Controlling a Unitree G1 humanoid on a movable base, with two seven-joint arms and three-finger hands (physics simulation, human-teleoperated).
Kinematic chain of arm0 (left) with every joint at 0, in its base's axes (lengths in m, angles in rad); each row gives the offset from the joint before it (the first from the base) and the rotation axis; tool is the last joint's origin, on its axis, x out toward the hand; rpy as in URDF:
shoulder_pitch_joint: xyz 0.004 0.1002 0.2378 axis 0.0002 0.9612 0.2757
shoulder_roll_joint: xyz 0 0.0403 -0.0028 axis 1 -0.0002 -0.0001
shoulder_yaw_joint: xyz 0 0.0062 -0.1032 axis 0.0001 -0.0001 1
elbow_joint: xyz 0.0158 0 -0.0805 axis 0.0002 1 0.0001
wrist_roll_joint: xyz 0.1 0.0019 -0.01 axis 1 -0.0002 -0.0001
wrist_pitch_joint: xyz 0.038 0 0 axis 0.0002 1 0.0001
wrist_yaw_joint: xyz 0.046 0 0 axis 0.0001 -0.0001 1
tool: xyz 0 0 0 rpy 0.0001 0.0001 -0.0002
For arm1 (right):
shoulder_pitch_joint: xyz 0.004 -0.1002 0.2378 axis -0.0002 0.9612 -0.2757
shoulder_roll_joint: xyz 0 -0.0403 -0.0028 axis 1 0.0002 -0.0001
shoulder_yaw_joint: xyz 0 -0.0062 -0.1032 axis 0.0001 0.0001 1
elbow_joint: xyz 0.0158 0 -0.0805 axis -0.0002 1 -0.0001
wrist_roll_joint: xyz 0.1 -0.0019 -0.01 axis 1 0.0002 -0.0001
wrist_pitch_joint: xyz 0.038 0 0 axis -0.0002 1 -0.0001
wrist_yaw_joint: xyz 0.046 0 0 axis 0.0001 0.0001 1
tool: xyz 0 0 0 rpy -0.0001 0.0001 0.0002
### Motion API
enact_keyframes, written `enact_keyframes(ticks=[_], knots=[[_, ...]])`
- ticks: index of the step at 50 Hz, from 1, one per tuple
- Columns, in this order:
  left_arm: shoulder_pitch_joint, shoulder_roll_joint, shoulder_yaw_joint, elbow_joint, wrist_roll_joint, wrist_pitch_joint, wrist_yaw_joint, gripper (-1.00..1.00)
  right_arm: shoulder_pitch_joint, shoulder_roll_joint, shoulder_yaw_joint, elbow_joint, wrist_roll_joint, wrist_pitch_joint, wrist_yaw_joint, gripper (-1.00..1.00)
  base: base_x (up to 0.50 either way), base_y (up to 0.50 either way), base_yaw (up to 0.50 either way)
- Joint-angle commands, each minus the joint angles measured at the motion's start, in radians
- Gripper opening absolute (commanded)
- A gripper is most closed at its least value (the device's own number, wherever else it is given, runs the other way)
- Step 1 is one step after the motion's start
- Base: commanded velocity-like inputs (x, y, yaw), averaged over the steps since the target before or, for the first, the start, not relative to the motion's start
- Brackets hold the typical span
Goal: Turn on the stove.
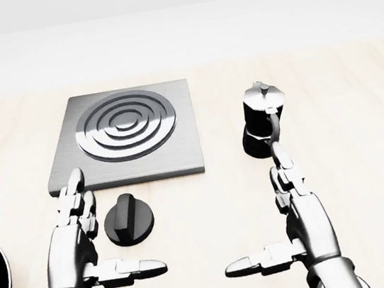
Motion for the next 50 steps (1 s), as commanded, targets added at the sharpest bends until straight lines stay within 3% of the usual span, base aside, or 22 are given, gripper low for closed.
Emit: enact_keyframes(ticks=[1, 6, 13, 14, 18, 22, 28, 35, 37, 38, 40, 43, 47, 50], knots=[[-0.019, -0.001, -0.001, 0.047, 0.002, -0.012, 0.003, 1.0, 0.003, 0.001, 0.004, -0.009, -0.005, 0.005, 0.003, 1.0, 0.0, 0.0, 0.0], [-0.058, 0.001, 0.005, 0.119, -0.003, -0.032, 0.005, 1.0, 0.001, 0.0, 0.002, 0.01, -0.003, -0.009, 0.004, 1.0, 0.0, 0.0, 0.0], [-0.081, 0.005, 0.009, 0.193, -0.004, -0.059, 0.01, 1.0, 0.001, 0.001, 0.002, 0.004, -0.003, -0.004, 0.004, 1.0, 0.0, 0.0, 0.0], [-0.086, 0.007, 0.013, 0.22, -0.006, -0.072, 0.009, 1.0, 0.0, 0.001, 0.002, 0.009, -0.004, -0.008, 0.004, 1.0, 0.0, 0.0, 0.0], [-0.085, 0.007, 0.011, 0.216, -0.004, -0.058, 0.013, 1.0, 0.003, 0.002, 0.005, -0.002, -0.004, -0.002, 0.005, 1.0, 0.0, 0.0, 0.0], [-0.086, 0.007, 0.011, 0.227, -0.004, -0.059, 0.013, 1.0, 0.001, 0.001, 0.003, 0.013, -0.004, -0.013, 0.003, 1.0, 0.0, 0.0, 0.0], [-0.104, 0.013, 0.019, 0.296, -0.004, -0.094, 0.015, 1.0, 0.0, 0.002, 0.004, 0.01, -0.004, -0.01, 0.003, 1.0, 0.0, 0.0, 0.0], [-0.097, 0.011, 0.015, 0.281, -0.001, -0.075, 0.017, 1.0, 0.001, 0.002, 0.006, 0.011, -0.003, -0.01, 0.004, 1.0, 0.0, 0.0, 0.0], [-0.1, 0.01, 0.014, 0.294, 0.001, -0.083, 0.018, 1.0, 0.002, 0.002, 0.006, 0.012, -0.004, -0.014, 0.004, 1.0, 0.0, 0.0, 0.0], [-0.105, 0.01, 0.015, 0.324, 0.002, -0.105, 0.018, 1.0, 0.003, 0.002, 0.006, 0.017, -0.005, -0.016, 0.005, 1.0, 0.0, 0.0, 0.0], [-0.105, 0.01, 0.014, 0.333, 0.002, -0.111, 0.017, 1.0, 0.003, 0.002, 0.007, 0.018, -0.005, -0.018, 0.005, 1.0, 0.0, 0.0, 0.0], [-0.116, 0.012, 0.016, 0.379, 0.002, -0.141, 0.016, 1.0, 0.001, 0.002, 0.006, 0.019, -0.005, -0.016, 0.005, 1.0, 0.0, 0.0, 0.0], [-0.112, 0.01, 0.012, 0.369, 0.003, -0.131, 0.016, 1.0, -0.002, 0.003, 0.007, 0.017, -0.005, -0.013, 0.005, 1.0, 0.0, 0.0, 0.0], [-0.117, 0.009, 0.011, 0.388, 0.005, -0.141, 0.015, 1.0, -0.002, 0.003, 0.007, 0.026, -0.006, -0.02, 0.005, 1.0, 0.0, 0.0, 0.0]])
